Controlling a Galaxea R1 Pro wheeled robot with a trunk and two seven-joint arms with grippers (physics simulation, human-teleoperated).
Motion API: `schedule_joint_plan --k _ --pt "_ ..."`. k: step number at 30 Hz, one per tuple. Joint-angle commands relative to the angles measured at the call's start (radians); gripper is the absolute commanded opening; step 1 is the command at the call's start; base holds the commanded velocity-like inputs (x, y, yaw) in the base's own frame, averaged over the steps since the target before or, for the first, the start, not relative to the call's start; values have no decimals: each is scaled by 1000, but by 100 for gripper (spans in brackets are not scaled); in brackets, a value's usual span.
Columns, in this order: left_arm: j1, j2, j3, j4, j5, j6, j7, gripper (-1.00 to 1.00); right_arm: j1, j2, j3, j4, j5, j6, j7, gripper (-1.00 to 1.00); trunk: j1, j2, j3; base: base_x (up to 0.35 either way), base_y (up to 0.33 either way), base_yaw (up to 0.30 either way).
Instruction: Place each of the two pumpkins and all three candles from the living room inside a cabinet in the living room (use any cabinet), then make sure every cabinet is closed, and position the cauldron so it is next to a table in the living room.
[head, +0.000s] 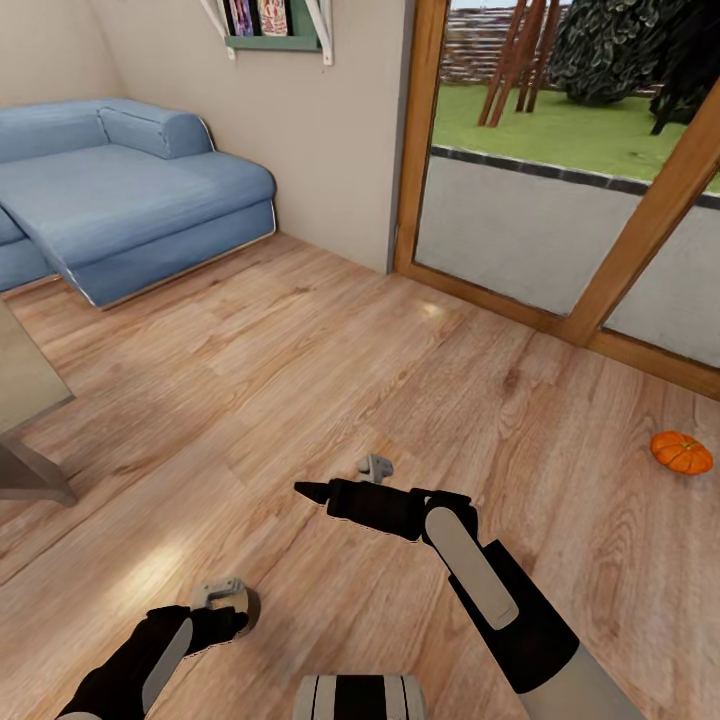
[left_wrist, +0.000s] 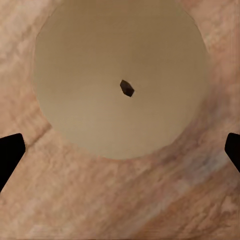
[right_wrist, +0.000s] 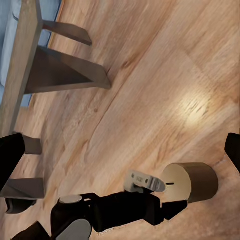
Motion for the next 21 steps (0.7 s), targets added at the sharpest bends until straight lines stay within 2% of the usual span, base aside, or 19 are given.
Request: schedule_joint_plan --k 1,21 --pt "0 0 0 0 2 0 0 100 0 -1 0 0 0 -6 0 100 0 0 0 162 110 0" --pt "0 1 5 0 2 -1 1 100 0 0 2 0 1 -20 0 100 0 0 0 68 10 0"
